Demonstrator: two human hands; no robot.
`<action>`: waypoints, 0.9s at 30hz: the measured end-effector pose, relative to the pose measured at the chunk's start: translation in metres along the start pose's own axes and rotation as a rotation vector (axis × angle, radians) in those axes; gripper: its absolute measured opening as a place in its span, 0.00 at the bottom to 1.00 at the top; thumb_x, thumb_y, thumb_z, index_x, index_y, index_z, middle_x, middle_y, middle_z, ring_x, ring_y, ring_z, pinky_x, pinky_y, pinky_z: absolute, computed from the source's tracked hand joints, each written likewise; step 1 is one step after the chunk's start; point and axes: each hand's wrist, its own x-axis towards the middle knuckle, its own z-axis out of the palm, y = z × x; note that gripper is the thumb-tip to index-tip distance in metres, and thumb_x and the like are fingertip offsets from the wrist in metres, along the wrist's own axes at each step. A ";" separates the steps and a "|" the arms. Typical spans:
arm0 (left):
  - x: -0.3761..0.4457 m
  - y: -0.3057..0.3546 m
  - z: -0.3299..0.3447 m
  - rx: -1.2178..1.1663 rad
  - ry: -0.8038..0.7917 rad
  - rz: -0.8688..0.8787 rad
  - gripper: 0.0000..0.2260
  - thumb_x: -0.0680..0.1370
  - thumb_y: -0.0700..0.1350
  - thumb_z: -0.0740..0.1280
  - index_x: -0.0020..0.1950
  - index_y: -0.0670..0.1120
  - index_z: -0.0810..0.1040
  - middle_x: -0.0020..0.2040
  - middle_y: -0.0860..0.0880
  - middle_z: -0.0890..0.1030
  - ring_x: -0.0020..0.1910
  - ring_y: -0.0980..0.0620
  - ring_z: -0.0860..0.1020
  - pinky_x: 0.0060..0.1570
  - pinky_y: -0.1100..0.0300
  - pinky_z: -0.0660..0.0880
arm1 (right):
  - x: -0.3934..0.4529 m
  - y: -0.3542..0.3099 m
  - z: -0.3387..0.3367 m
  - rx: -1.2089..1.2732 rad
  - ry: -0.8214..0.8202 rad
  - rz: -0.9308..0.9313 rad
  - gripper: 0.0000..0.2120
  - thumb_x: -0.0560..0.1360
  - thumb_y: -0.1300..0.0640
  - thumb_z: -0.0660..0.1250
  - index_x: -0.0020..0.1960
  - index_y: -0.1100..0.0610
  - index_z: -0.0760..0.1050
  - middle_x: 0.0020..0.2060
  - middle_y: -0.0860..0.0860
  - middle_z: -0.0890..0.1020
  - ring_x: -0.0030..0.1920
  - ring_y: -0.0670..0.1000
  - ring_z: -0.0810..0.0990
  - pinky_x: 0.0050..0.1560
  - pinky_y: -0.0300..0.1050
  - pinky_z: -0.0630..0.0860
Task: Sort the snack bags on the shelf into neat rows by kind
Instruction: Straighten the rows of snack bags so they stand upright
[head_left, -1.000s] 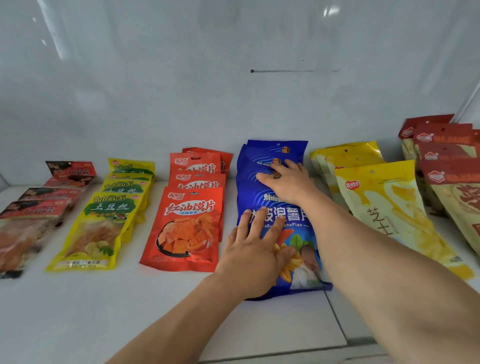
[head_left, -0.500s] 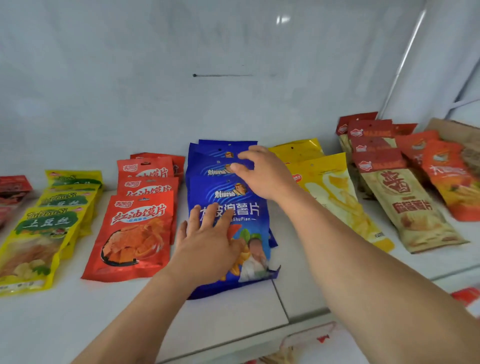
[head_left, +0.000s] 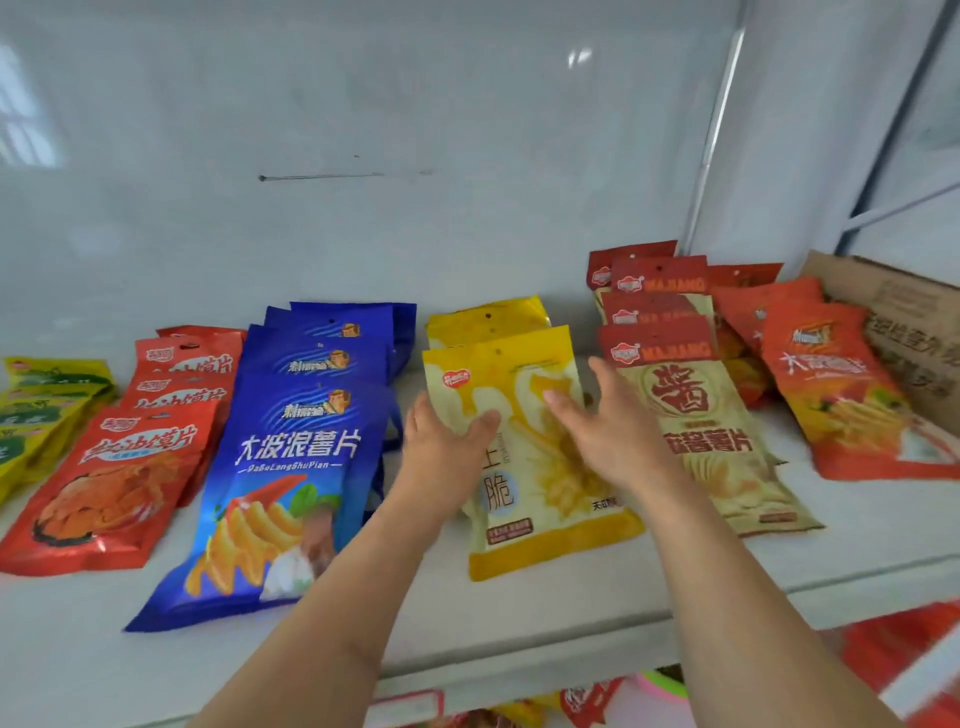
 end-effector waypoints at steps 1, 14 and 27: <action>0.002 -0.001 0.004 -0.069 -0.005 -0.056 0.25 0.77 0.55 0.70 0.70 0.52 0.67 0.65 0.50 0.76 0.61 0.49 0.78 0.60 0.46 0.77 | 0.001 0.005 0.002 0.021 -0.047 0.041 0.42 0.74 0.32 0.63 0.79 0.51 0.54 0.78 0.51 0.61 0.76 0.55 0.61 0.71 0.53 0.61; 0.025 0.000 0.013 -0.113 0.001 -0.109 0.16 0.78 0.55 0.69 0.62 0.55 0.69 0.51 0.51 0.85 0.41 0.53 0.87 0.38 0.55 0.83 | 0.036 0.015 0.016 0.272 -0.203 0.263 0.53 0.67 0.23 0.61 0.80 0.52 0.50 0.78 0.50 0.60 0.76 0.56 0.62 0.73 0.56 0.63; 0.064 -0.001 0.020 -0.033 0.014 -0.078 0.29 0.76 0.62 0.69 0.71 0.54 0.63 0.57 0.52 0.81 0.53 0.49 0.82 0.55 0.47 0.80 | 0.097 0.012 0.040 0.333 -0.193 0.133 0.30 0.70 0.31 0.68 0.67 0.44 0.70 0.59 0.45 0.78 0.60 0.52 0.77 0.58 0.48 0.71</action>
